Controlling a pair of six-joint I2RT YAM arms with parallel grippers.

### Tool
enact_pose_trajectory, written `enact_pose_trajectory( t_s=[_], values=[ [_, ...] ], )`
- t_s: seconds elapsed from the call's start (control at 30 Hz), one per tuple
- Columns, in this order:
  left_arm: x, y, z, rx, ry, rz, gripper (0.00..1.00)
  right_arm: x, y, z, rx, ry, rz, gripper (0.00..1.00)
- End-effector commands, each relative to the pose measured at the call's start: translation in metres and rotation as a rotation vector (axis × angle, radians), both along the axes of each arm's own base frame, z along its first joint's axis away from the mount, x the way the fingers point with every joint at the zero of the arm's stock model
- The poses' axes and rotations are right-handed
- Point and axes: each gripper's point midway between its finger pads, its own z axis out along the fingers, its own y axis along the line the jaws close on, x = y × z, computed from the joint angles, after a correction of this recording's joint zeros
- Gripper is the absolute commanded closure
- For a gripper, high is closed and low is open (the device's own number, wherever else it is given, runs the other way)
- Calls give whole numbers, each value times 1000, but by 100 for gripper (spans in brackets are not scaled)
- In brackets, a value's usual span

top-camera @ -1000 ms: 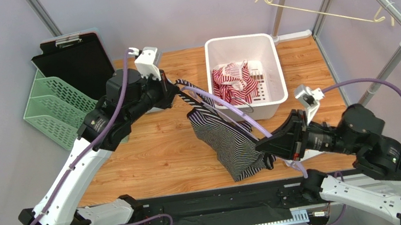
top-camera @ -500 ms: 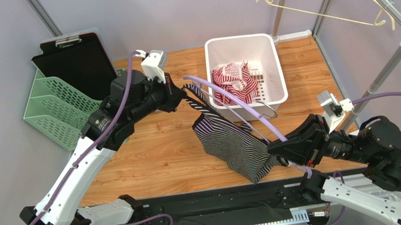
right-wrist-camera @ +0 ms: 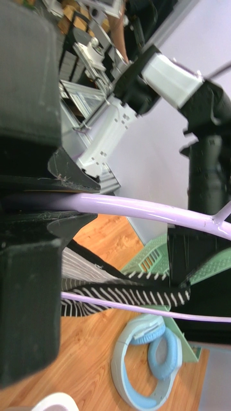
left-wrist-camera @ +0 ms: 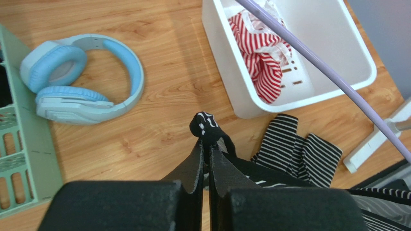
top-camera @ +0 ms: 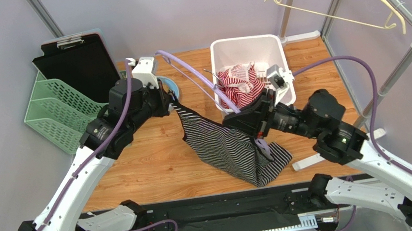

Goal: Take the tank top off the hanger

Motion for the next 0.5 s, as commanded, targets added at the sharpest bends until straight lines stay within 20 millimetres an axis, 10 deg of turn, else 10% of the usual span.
enact_pose_trajectory(
  t_s=[0.0, 0.47],
  values=[
    [2, 25, 9, 27, -44, 69, 93, 21, 2, 61, 170, -105, -96, 100],
    [-24, 47, 41, -1, -114, 62, 71, 57, 32, 56, 146, -22, -145, 100]
  ],
)
